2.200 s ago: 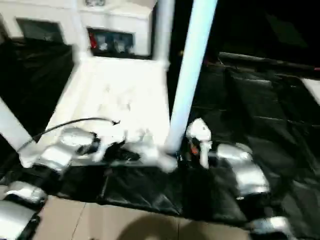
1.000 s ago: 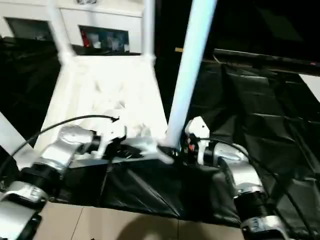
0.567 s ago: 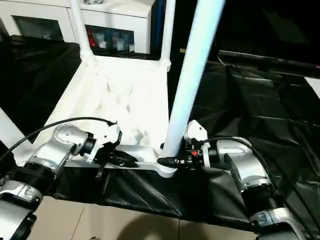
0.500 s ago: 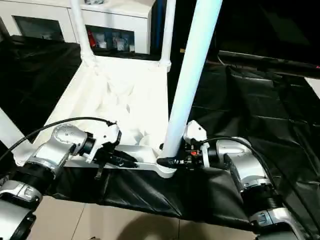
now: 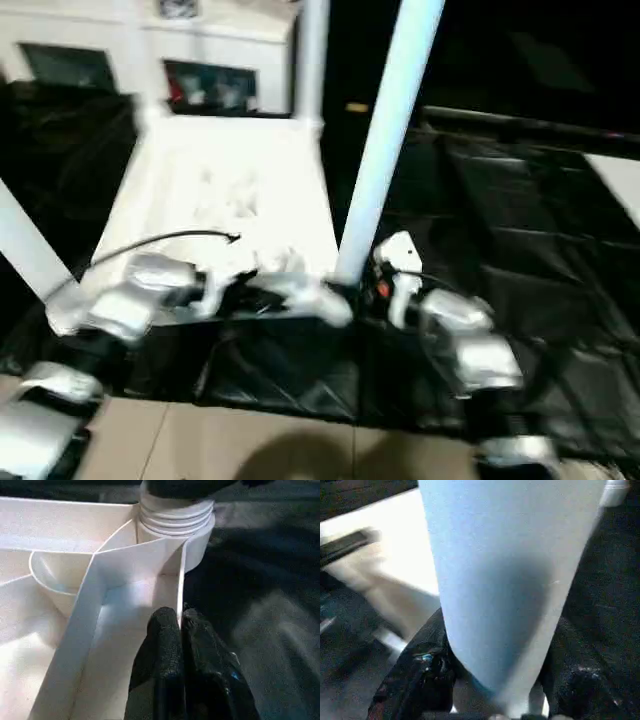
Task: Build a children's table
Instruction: Rotate leg to tighten
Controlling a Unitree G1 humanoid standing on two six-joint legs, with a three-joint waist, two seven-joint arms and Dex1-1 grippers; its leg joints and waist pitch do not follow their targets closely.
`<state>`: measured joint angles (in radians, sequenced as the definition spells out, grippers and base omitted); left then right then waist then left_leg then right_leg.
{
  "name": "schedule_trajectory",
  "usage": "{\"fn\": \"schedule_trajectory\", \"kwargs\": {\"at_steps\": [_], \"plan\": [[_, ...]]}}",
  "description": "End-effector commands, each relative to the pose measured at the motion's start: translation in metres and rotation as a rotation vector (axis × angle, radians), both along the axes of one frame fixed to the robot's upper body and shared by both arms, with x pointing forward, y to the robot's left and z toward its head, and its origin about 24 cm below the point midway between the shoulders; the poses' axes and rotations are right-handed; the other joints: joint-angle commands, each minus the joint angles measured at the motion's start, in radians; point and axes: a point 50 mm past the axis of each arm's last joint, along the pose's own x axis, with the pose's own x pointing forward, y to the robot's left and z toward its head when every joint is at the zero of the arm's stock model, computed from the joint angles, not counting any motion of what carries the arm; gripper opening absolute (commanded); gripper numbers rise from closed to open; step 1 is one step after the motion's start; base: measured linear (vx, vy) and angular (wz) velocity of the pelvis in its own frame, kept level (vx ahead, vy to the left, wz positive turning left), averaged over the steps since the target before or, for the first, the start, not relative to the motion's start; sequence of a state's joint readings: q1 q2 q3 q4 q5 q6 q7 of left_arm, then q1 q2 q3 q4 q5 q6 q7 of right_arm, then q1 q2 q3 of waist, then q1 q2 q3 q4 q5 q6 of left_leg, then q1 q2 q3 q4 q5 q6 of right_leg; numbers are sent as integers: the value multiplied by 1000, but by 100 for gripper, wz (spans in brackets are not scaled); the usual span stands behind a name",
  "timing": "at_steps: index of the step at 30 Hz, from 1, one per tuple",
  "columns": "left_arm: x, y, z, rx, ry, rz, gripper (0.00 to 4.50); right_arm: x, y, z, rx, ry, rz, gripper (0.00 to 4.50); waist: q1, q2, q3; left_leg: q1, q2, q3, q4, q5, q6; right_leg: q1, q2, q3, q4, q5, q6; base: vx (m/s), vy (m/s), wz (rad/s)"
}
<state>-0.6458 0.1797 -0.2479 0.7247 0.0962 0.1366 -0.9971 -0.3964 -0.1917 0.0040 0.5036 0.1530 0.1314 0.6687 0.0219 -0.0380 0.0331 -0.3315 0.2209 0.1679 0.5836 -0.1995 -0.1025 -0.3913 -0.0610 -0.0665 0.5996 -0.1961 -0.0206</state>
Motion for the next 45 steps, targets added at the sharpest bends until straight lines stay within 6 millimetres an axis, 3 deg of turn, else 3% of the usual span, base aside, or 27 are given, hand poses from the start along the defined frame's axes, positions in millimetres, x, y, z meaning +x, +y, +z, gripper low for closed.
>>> {"fn": "schedule_trajectory", "kwargs": {"at_steps": [1, 3, 5, 6, 7, 9, 13, 16, 18, 20, 24, 26, 30, 33, 40, 45], "plan": [[-1, -37, 5, -65, -24, -6, 0, -11, 48, -28, 19, 141, 48, 195, -6, 4, -30, -5, 2, -9, -77, -334, 10, 27, -71, 29, -120, -590, -61, 0, 0, 0], [-2, -42, 4, -51, -31, -12, 0, -9, 59, -27, 29, 129, 31, 195, -17, 6, -31, -5, 1, -12, -80, -352, 9, 26, -69, 25, -123, -577, -64, 0, 0, 0], [-4, -45, 3, -38, -37, -24, 0, -8, 69, -23, 22, 91, 55, 195, -23, 9, -30, 4, 2, -12, -80, -391, 19, 18, -69, 24, -130, -578, -70, 0, 0, 0], [-4, -45, 2, -35, -37, -29, 0, -8, 72, -21, 20, 76, 64, 195, -25, 8, -31, 3, 2, -13, -81, -392, 21, 21, -69, 24, -129, -569, -73, 0, 0, 0], [-4, -44, 2, -31, -35, -31, 0, -7, 74, -19, 21, 60, 69, 249, -27, 9, -32, -3, 4, -15, -86, -387, 24, 28, -70, 24, -126, -544, -78, 0, 0, 0], [-4, -40, 2, -24, -34, -41, 0, -7, 73, -16, 56, 55, 93, 265, -26, 8, -32, -1, 5, -12, -87, -384, 31, 23, -68, 30, -123, -500, -97, 0, 0, 0], [-3, -21, 2, 17, -33, -67, 0, -11, 55, -13, 76, 47, 190, 281, -26, 5, -35, -8, 7, -9, -88, -351, 51, 31, -71, 39, -114, -431, -126, 0, 0, 0], [-3, -9, 3, 37, -34, -99, 0, -15, 42, -12, 63, 55, 266, 321, -22, 3, -40, -8, 9, -2, -83, -296, 71, 36, -72, 45, -104, -338, -166, 0, 0, 0], [-4, -4, 4, 38, -31, -123, 0, -17, 36, -12, 42, 64, 301, 340, -20, 3, -40, -8, 10, 1, -82, -275, 76, 35, -72, 45, -102, -323, -180, 0, 0, 0], [-8, 9, 8, 32, -19, -212, 0, -22, 20, -10, -12, 77, 405, 340, -17, 1, -46, -12, 10, 2, -78, -230, 82, 42, -71, 45, -94, -281, -194, 0, 0, 0], [-11, 18, 12, 22, -9, -277, 0, -22, 8, -7, -53, 66, 465, 340, -11, 1, -55, -17, 11, 9, -70, -134, 102, 49, -69, 46, -75, -129, -230, 0, 0, 0], [-12, 22, 15, 6, 0, -301, 0, -20, 1, -5, -72, 64, 484, 340, -4, 2, -58, -15, 14, 12, -66, -79, 117, 48, -68, 47, -60, -13, -268, 0, 0, 0], [-13, 28, 18, -3, 13, -335, 0, -17, -6, 1, -65, 63, 504, 326, 10, 3, -60, -15, 17, 14, -63, -34, 137, 52, -64, 44, -44, 91, -297, 0, 0, 0], [-14, 33, 20, 0, 30, -359, 0, -16, -7, 6, -32, 76, 548, 308, 17, 4, -57, -13, 19, 17, -63, -54, 132, 51, -65, 42, -47, 58, -294, 0, 0, 0], [-16, 40, 19, 10, 47, -379, 0, -19, -8, 6, -18, 97, 606, 271, 27, 1, -49, -13, 18, 19, -63, -128, 81, 46, -68, 44, -58, -96, -255, 0, 0, 0], [-14, 41, 17, 16, 47, -345, 0, -22, -5, 3, -7, 101, 598, 269, 31, 3, -49, -13, 19, 17, -64, -122, 69, 44, -67, 45, -58, -112, -244, 0, 0, 0]]}}
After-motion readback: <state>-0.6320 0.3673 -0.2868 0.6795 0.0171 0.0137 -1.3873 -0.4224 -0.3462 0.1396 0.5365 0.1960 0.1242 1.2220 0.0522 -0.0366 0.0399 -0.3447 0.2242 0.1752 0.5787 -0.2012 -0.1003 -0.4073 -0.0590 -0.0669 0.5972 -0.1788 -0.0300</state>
